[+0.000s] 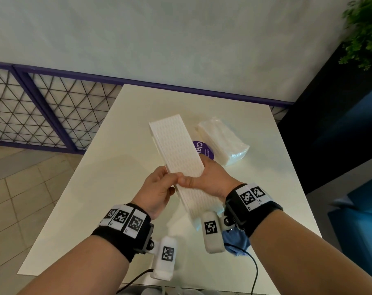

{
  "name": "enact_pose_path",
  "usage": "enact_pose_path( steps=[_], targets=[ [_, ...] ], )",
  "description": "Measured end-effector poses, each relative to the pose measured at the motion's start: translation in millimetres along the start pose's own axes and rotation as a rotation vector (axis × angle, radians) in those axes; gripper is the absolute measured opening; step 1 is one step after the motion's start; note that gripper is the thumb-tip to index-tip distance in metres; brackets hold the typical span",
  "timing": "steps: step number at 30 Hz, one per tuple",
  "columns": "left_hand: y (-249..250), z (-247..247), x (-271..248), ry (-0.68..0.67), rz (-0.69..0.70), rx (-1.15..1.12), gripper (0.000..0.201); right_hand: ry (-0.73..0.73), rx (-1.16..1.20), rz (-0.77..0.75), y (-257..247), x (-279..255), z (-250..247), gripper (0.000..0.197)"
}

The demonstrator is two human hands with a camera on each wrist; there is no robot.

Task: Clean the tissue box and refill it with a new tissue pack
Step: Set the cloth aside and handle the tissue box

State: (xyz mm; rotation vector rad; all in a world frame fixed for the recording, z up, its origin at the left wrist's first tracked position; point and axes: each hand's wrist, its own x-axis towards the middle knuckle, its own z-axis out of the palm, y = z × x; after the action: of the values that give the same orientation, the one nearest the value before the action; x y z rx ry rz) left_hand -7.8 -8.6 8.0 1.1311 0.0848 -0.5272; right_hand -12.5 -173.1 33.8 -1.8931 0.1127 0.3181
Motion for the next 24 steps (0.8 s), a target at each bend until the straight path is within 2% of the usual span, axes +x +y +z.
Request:
enact_pose_path(
  steps=[3, 8, 12, 15, 19, 24],
  targets=[
    [2, 5, 1, 0.021, 0.014, 0.003, 0.028, 0.021, -0.035, -0.009, -4, -1, -1, 0.077],
    [5, 3, 4, 0.042, 0.015, 0.042, 0.044, 0.043, -0.027, -0.029, -6, -5, 4, 0.07],
    [6, 0, 3, 0.032, 0.0, 0.093, 0.077, 0.038, -0.032, -0.019, -3, -3, 7, 0.079],
    [10, -1, -2, -0.02, -0.05, 0.091, 0.087, 0.006, -0.007, 0.009, 0, -4, 6, 0.088],
    [13, -9, -3, -0.134, -0.107, 0.116, 0.079, -0.01, -0.001, 0.012, 0, -7, 3, 0.088],
    [15, -9, -2, -0.252, -0.064, 0.145, 0.062, -0.033, -0.037, -0.007, -6, -9, -2, 0.077]
  ],
)
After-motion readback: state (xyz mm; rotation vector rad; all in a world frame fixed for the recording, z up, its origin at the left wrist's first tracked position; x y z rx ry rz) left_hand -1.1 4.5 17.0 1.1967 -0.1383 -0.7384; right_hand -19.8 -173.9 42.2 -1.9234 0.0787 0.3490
